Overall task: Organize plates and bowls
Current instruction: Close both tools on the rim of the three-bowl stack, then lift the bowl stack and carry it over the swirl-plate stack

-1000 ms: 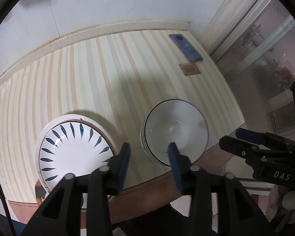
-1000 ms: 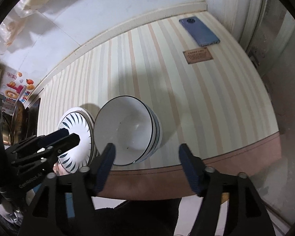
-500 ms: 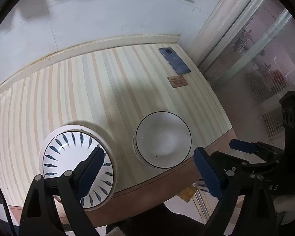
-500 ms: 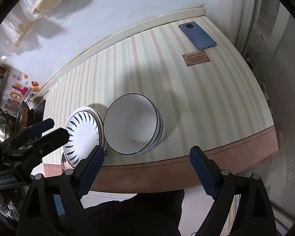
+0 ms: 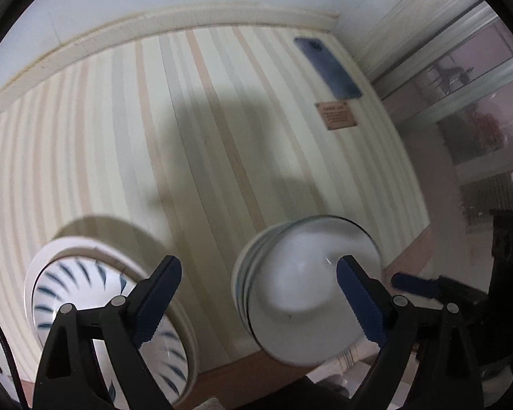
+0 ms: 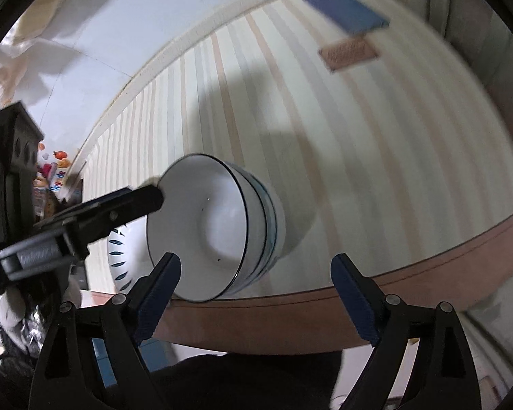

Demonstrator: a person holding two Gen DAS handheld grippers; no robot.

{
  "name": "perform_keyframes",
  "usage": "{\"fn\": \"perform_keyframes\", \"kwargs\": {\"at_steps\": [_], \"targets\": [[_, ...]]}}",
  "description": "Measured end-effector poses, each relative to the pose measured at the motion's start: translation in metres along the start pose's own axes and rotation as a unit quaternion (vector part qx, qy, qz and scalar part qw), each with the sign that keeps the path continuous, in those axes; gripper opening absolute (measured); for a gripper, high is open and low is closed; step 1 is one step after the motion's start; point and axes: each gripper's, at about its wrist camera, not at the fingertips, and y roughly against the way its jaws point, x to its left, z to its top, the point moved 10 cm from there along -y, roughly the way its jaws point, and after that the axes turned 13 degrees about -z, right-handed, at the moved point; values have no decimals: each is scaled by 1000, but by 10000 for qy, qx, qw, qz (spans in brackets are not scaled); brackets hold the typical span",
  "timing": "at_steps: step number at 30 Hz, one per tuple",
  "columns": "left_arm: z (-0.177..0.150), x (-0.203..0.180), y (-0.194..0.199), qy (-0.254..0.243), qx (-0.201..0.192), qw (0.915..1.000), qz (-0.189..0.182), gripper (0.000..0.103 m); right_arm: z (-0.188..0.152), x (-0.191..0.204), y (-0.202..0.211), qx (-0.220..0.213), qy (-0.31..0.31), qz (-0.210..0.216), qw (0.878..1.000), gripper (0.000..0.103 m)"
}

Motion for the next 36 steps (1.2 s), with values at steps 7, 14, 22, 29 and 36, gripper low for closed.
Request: {"fn": "perform_keyframes", "kwargs": {"at_steps": [7,14,22,29,36], "targets": [[3,24,-41,426,626,9971,-112,93,-4,8,-47,596,-274,798,9946,92],[-10,25,-66,572,1042,9918,-472,89,-1,12,-76,810,-547,1267,9871,92],[-12,22,-68,667,1064,9894,-735,88,7,21,-90,913,-785,1522,9810,90],[-13,10,-64,585,981,9882,-1019,63,16,28,-95,902,-753,1486,9819,79],[-13,11,-61,614,796,9898,-1010,62,17,15,-95,856,-769,1452,9827,62]]}}
